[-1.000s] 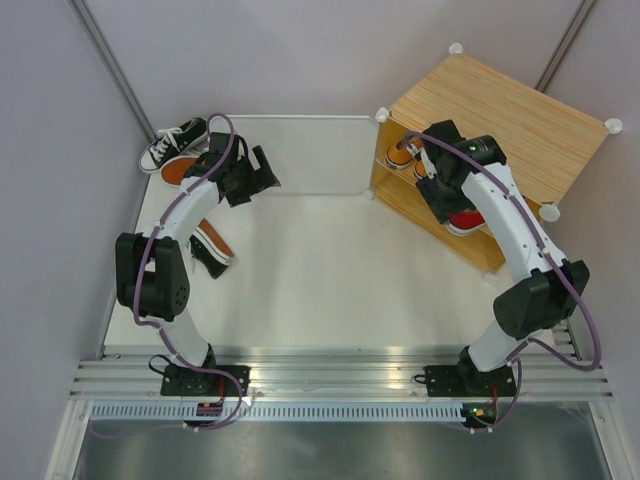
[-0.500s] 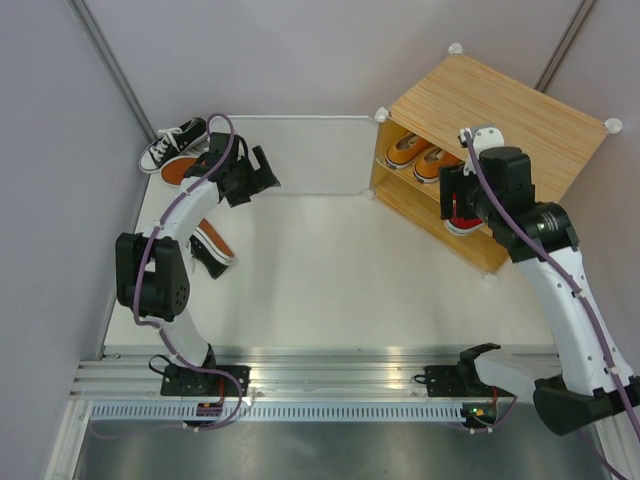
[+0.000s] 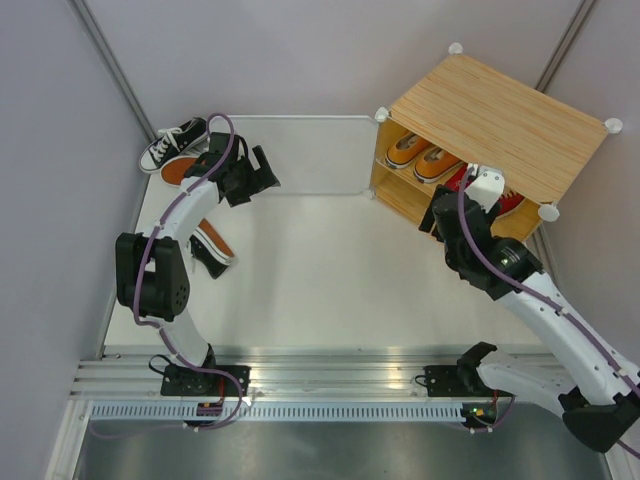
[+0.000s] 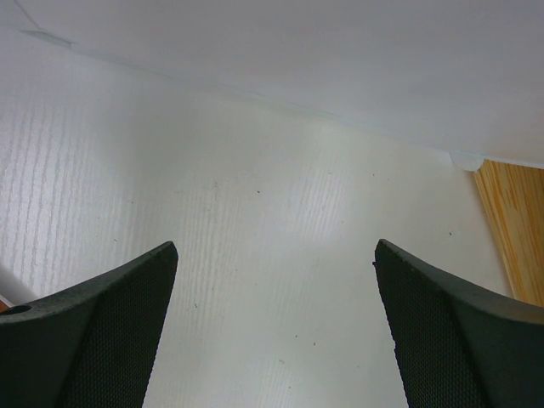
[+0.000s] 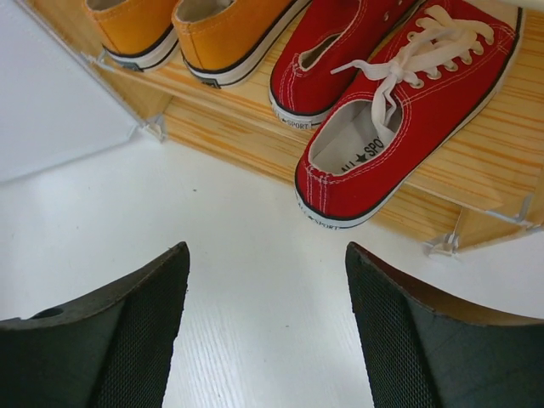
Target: Place and organize the shoes in the shoe cabinet
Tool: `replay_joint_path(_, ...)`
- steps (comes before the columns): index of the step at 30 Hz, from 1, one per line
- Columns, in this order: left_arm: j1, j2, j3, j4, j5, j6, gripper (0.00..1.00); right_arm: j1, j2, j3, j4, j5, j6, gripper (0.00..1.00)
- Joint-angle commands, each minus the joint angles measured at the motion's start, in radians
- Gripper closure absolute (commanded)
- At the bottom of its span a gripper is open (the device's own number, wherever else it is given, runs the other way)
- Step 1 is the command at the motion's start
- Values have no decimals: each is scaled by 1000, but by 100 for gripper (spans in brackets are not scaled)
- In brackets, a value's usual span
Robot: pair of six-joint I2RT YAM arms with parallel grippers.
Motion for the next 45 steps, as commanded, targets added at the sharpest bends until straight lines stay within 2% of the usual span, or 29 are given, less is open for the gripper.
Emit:
replay_joint_path(1, 2, -22, 17, 11, 11, -5, 0, 87, 89, 54, -68, 343, 228, 21)
replay_joint_path(4, 2, -27, 18, 11, 15, -8, 0, 101, 172, 96, -177, 434, 329, 19)
replay_joint_path(13, 2, -45, 17, 11, 14, -9, 0, 100, 224, 53, -176, 579, 470, 20)
replay_joint_path(20, 2, -53, 12, 14, 26, -17, 0, 80, 287, 30, -111, 613, 447, 22)
replay_joint_path(30, 2, -71, 6, 16, 32, -22, 0, -6, 327, -48, 90, 563, 311, 24)
replay_joint_path(35, 2, -79, 3, 21, 35, -25, 0, -35, 352, -68, 116, 529, 299, 27)
replay_joint_path(41, 2, -82, 0, 22, 32, -25, 0, -73, 341, -105, 154, 495, 263, 43)
replay_joint_path(42, 2, -82, 1, 22, 32, -25, 0, -80, 336, -110, 163, 492, 257, 57)
replay_joint_path(44, 2, -80, 1, 24, 31, -25, 0, -83, 320, -120, 170, 495, 242, 74)
replay_joint_path(45, 2, -80, 1, 22, 32, -25, 0, -83, 310, -122, 176, 492, 234, 90)
